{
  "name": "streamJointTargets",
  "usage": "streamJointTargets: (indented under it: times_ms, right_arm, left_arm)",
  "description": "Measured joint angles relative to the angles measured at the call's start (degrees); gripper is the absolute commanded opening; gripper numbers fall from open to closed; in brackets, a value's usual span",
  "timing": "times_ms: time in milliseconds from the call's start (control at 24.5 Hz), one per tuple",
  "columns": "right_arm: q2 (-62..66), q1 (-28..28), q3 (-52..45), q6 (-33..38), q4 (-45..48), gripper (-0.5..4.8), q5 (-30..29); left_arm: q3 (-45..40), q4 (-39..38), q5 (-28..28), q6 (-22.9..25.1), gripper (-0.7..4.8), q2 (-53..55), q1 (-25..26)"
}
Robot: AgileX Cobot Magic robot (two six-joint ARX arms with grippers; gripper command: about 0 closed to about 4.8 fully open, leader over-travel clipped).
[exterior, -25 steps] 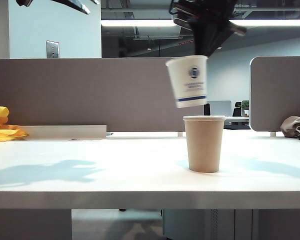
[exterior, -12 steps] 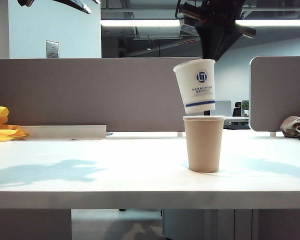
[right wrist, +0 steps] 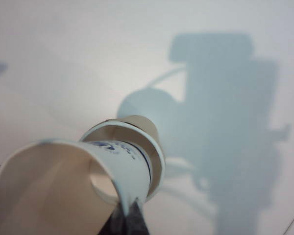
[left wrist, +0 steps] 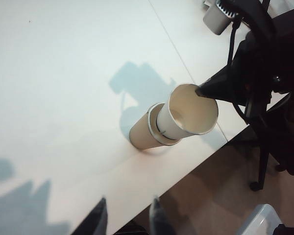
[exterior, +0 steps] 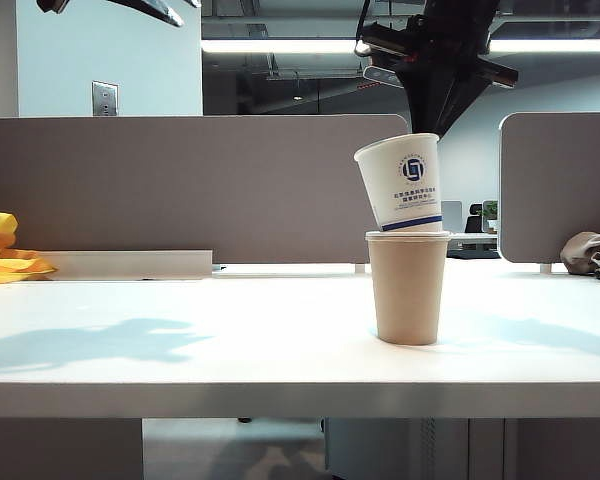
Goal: Pick up all the paper cups on the table one by one and stack them together.
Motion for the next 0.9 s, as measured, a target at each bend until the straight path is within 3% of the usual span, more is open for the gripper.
streamJointTargets:
  times_ms: [81,244,326,693,896]
  right_arm:
    - [0.0,0.0,0.0,0.0,0.0,0.52,0.0]
    - [0.0,0.0,0.0,0.0,0.0,0.72,0.0]
    - [0.0,0.0,0.0,0.0,0.0,1.21,0.0]
    - [0.0,0.0,0.0,-0.1,0.0,1.31,0.0]
    - [-2.1,0.0,-0.2,-0.7,1.4,1.32,0.0]
  left_arm:
    - [0.0,0.0,0.0,0.0,1.16,0.0,0.0]
    - [0.0,0.0,0.0,0.0,1.16,0.0,0.0]
    - [0.0,0.0,0.0,-0.1,1.16,0.0,0.0]
    - [0.0,0.0,0.0,-0.3,1.16,0.0,0.0]
    - [-0.1,1.6,-3.3,-1.1,1.16,-0.8,0.0]
